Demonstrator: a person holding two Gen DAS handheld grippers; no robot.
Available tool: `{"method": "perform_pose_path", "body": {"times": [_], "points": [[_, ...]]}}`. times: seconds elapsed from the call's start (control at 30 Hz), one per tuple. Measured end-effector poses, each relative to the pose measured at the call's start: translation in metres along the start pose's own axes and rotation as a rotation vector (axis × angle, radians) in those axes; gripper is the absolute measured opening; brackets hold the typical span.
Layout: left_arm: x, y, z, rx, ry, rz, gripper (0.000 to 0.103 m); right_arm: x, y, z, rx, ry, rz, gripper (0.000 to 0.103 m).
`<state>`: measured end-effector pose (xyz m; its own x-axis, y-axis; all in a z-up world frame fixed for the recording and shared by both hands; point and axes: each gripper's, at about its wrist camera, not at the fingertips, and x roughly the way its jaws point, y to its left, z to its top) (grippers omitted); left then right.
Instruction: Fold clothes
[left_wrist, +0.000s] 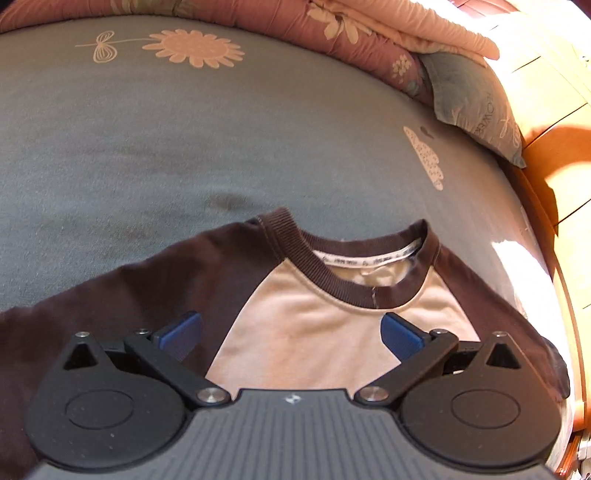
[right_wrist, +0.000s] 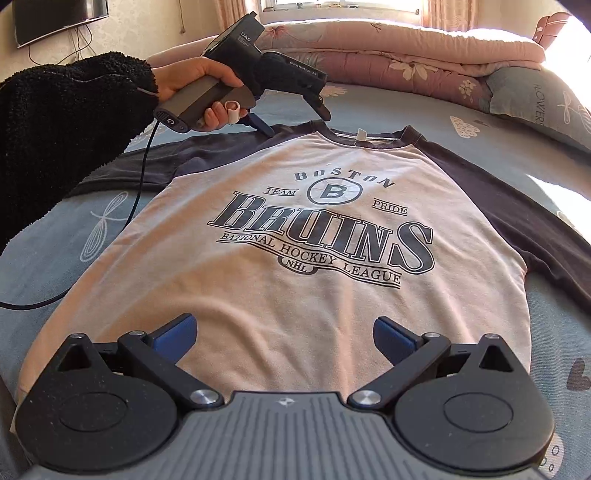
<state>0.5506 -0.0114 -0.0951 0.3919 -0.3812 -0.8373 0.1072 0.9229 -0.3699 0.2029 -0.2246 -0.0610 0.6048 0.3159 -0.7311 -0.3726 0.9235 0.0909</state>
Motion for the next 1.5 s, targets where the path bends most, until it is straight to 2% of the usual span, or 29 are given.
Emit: {"method": "perform_pose_path", "body": {"times": [0.13,0.3,0.4,0.5,0.57,0.63,0.83,0.97,1.1,1.27,1.43,1.5], "points": [[0.01,0.008,0.015,-0.026,-0.092,0.043,0.102,0.005,0.0,0.0,-0.007,0.021,-0.006,0.103],[0.016,0.007,0.031,-0.039,-0.109,0.112,0.102,0.015,-0.008,-0.001,0.002,0.062,-0.073,0.103],[-0.002,-0.004,0.018,0.025,-0.112,0.109,0.101,0.016,-0.013,-0.002,0.007,0.069,-0.121,0.103],[-0.028,-0.011,-0.005,0.121,-0.085,0.144,0.102,0.014,-0.01,-0.001,-0.036,0.054,-0.159,0.103],[-0.045,-0.011,-0.024,0.169,-0.056,0.192,0.102,0.02,-0.005,-0.004,-0.076,0.081,-0.177,0.103],[-0.058,-0.001,-0.038,0.182,-0.04,0.21,0.102,0.03,-0.004,-0.008,-0.086,0.139,-0.167,0.103],[-0.069,0.073,-0.055,-0.04,-0.011,0.162,0.102,0.036,-0.009,-0.009,-0.042,0.172,-0.137,0.103],[-0.076,0.116,-0.051,-0.148,-0.137,0.118,0.102,0.038,-0.01,-0.008,-0.034,0.174,-0.128,0.103],[-0.079,0.124,-0.036,-0.171,-0.158,0.357,0.102,0.039,-0.011,-0.007,-0.032,0.176,-0.12,0.103],[-0.11,0.122,-0.059,-0.168,-0.199,0.252,0.102,0.038,-0.01,-0.007,-0.038,0.174,-0.121,0.103],[-0.117,0.138,-0.098,-0.103,-0.135,0.313,0.102,0.037,-0.007,-0.008,-0.051,0.17,-0.132,0.103],[-0.119,0.151,-0.11,-0.056,-0.161,0.416,0.102,0.038,-0.007,-0.007,-0.051,0.171,-0.131,0.103]]}}
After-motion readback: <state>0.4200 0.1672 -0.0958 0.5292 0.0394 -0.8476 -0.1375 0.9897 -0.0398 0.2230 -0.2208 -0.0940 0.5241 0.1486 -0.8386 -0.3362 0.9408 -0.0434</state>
